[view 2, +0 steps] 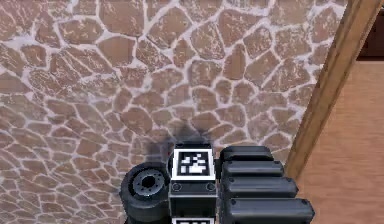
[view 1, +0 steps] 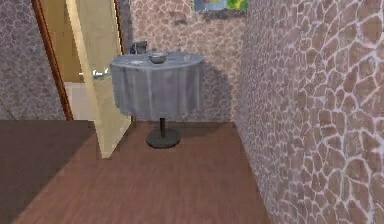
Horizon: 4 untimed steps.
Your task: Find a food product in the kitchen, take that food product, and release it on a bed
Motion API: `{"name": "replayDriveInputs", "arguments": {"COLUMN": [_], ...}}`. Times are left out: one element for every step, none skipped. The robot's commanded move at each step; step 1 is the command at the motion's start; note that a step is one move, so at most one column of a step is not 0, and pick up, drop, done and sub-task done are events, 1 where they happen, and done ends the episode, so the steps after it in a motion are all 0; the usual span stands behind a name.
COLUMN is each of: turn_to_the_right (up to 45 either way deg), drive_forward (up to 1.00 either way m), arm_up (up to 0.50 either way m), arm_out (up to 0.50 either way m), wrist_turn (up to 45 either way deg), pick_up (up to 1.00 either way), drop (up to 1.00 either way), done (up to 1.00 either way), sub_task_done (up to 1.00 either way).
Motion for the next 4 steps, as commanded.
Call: {"name": "replayDriveInputs", "arguments": {"turn_to_the_right": [-36.0, 0.0, -3.0, -12.0], "drive_forward": [0.0, 1.0, 0.0, 0.0], "arm_up": [0.0, 0.0, 0.0, 0.0], "arm_out": [0.0, 0.0, 0.0, 0.0], "wrist_turn": [0.0, 0.0, 0.0, 0.0], "pick_up": [0.0, 0.0, 0.0, 0.0], "drop": [0.0, 0.0, 0.0, 0.0], "done": [0.0, 0.0, 0.0, 0.0], "sub_task_done": [0.0, 0.0, 0.0, 0.0]}}
